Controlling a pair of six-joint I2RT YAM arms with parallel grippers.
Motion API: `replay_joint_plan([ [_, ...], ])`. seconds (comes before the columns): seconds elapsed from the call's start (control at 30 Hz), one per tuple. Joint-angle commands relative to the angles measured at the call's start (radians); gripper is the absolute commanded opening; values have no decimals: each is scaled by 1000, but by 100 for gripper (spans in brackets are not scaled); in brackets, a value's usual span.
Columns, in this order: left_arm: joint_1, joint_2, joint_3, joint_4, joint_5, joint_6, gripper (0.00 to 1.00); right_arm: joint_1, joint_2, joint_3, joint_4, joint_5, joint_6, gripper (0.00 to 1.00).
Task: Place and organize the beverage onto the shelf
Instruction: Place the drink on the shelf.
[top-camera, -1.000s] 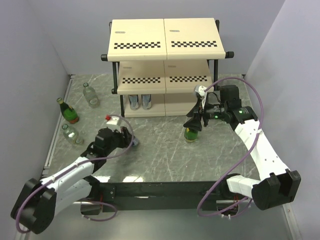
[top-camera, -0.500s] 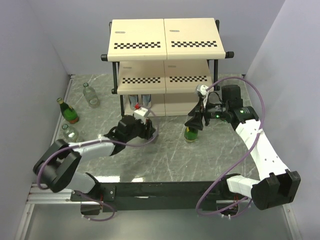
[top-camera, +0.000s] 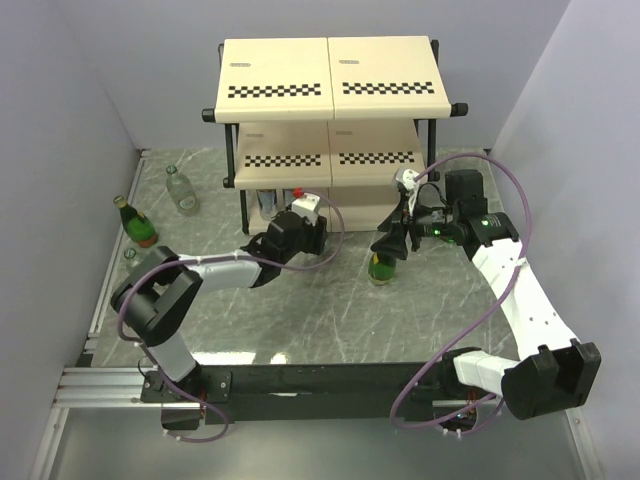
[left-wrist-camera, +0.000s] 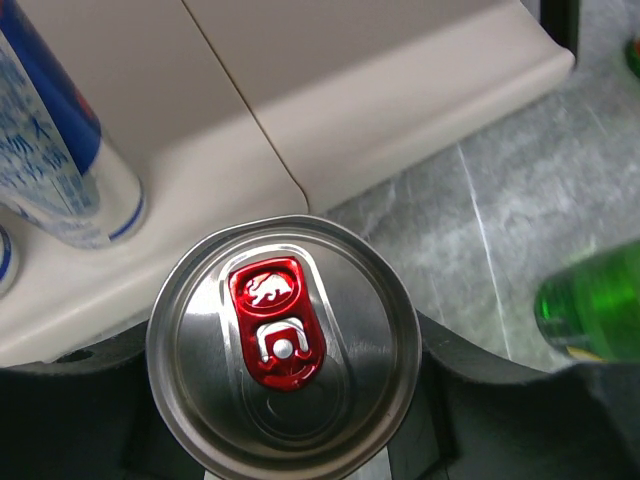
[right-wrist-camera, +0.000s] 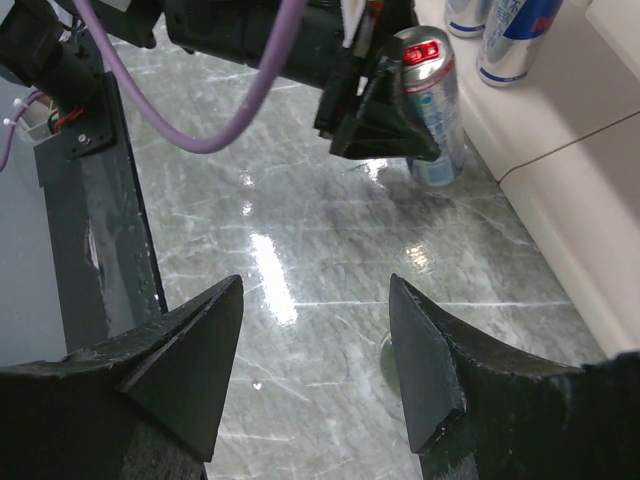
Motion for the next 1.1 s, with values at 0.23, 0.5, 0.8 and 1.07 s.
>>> replay_joint_plan([
  [0.23, -11, 79, 175, 72, -150, -5, 0, -12, -28, 48, -3, -28, -19, 67],
  [0.5, -14, 131, 229, 74, -212, 3, 0, -20, -30, 46, -3, -34, -18, 67],
  [0.8, -14, 166, 281, 53, -255, -2, 0, -23, -32, 48, -5, -37, -18, 67],
  [1.07, -14, 201, 325, 14, -292, -25, 0, -31, -36, 48, -6, -43, -18, 67],
])
